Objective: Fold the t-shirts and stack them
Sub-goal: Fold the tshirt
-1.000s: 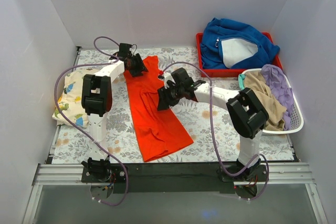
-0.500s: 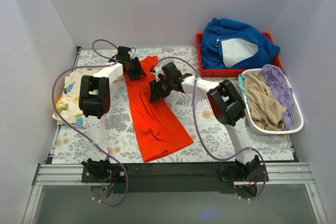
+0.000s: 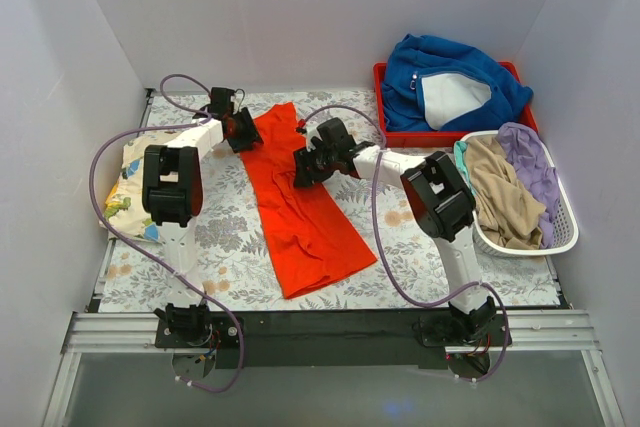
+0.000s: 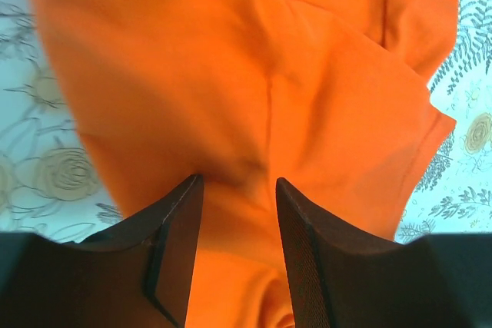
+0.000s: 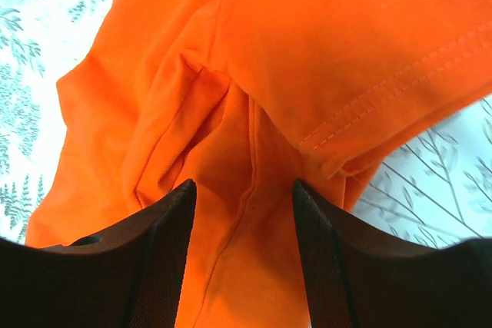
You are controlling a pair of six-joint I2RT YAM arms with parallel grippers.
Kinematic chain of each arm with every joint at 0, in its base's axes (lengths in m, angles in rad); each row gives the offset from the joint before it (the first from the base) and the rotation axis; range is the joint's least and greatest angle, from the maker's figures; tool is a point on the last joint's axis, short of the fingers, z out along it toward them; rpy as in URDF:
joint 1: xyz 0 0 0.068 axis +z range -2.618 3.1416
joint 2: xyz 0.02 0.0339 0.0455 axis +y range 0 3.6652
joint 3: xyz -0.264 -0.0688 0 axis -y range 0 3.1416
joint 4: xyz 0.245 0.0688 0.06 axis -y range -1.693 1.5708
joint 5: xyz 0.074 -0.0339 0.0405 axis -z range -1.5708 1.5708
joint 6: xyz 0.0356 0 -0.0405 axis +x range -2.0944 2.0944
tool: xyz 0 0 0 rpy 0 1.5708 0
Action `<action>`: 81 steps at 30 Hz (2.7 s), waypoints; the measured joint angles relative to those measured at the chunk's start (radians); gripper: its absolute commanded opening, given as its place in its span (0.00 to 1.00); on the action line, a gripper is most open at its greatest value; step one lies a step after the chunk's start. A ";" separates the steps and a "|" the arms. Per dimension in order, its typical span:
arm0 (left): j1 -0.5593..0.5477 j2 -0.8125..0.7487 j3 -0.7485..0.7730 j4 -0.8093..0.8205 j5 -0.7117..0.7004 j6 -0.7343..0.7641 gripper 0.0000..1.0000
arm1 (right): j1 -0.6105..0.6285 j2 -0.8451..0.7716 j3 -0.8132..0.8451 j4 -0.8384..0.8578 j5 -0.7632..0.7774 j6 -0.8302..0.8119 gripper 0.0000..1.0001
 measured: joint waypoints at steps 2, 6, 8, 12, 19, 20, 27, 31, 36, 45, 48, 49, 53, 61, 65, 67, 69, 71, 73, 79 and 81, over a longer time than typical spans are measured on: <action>0.009 0.000 0.000 0.001 0.001 0.004 0.41 | -0.005 -0.018 -0.030 0.015 0.014 0.002 0.60; 0.016 0.005 0.011 0.001 0.016 0.008 0.41 | -0.011 -0.061 -0.100 0.042 0.045 0.007 0.60; 0.016 0.020 0.040 -0.004 0.030 0.010 0.41 | -0.013 -0.086 -0.137 0.053 0.053 0.010 0.60; 0.015 0.101 0.175 -0.012 0.061 0.018 0.41 | -0.016 -0.127 -0.200 0.067 0.050 0.015 0.60; 0.014 0.346 0.521 -0.096 0.134 0.039 0.41 | -0.009 -0.176 -0.270 0.072 0.024 0.022 0.60; 0.014 0.357 0.542 -0.106 0.145 0.040 0.41 | -0.003 -0.185 -0.280 0.070 0.024 0.023 0.60; 0.014 0.383 0.597 -0.158 0.190 0.048 0.42 | 0.051 -0.216 -0.320 0.069 0.031 0.041 0.60; 0.010 0.433 0.690 -0.204 0.198 0.061 0.42 | 0.074 -0.236 -0.347 0.072 0.048 0.070 0.60; 0.014 0.453 0.723 -0.221 0.214 0.064 0.42 | 0.089 -0.266 -0.391 0.090 0.071 0.100 0.61; 0.043 0.439 0.691 -0.196 0.259 0.064 0.41 | 0.072 -0.268 -0.293 -0.051 0.113 0.047 0.64; 0.051 0.400 0.624 -0.175 0.259 0.064 0.41 | 0.011 -0.236 -0.143 -0.111 0.115 0.024 0.65; 0.055 0.378 0.589 -0.169 0.259 0.064 0.42 | -0.016 -0.212 -0.076 -0.114 0.108 0.017 0.66; 0.059 0.278 0.460 -0.144 0.256 0.058 0.42 | -0.140 -0.012 0.336 -0.202 0.061 -0.014 0.67; 0.059 0.011 0.213 -0.021 0.289 -0.011 0.42 | -0.195 0.330 0.739 -0.245 -0.082 -0.017 0.68; 0.045 -0.041 0.130 0.033 0.297 -0.040 0.42 | -0.194 0.373 0.724 -0.245 -0.142 -0.010 0.68; 0.035 -0.048 0.078 0.047 0.297 -0.055 0.42 | -0.193 0.382 0.718 -0.240 -0.169 -0.009 0.69; 0.029 -0.048 0.029 0.055 0.295 -0.066 0.42 | -0.192 0.383 0.710 -0.227 -0.195 -0.007 0.69; 0.023 -0.048 -0.016 0.058 0.291 -0.074 0.42 | -0.192 0.383 0.708 -0.207 -0.216 -0.004 0.69; 0.019 -0.048 -0.048 0.060 0.288 -0.079 0.42 | -0.192 0.384 0.708 -0.182 -0.237 0.003 0.70; 0.021 -0.049 -0.066 0.078 0.281 -0.090 0.42 | -0.192 0.412 0.716 -0.111 -0.291 0.039 0.70; 0.021 -0.049 -0.066 0.085 0.279 -0.092 0.42 | -0.192 0.436 0.721 -0.090 -0.302 0.053 0.71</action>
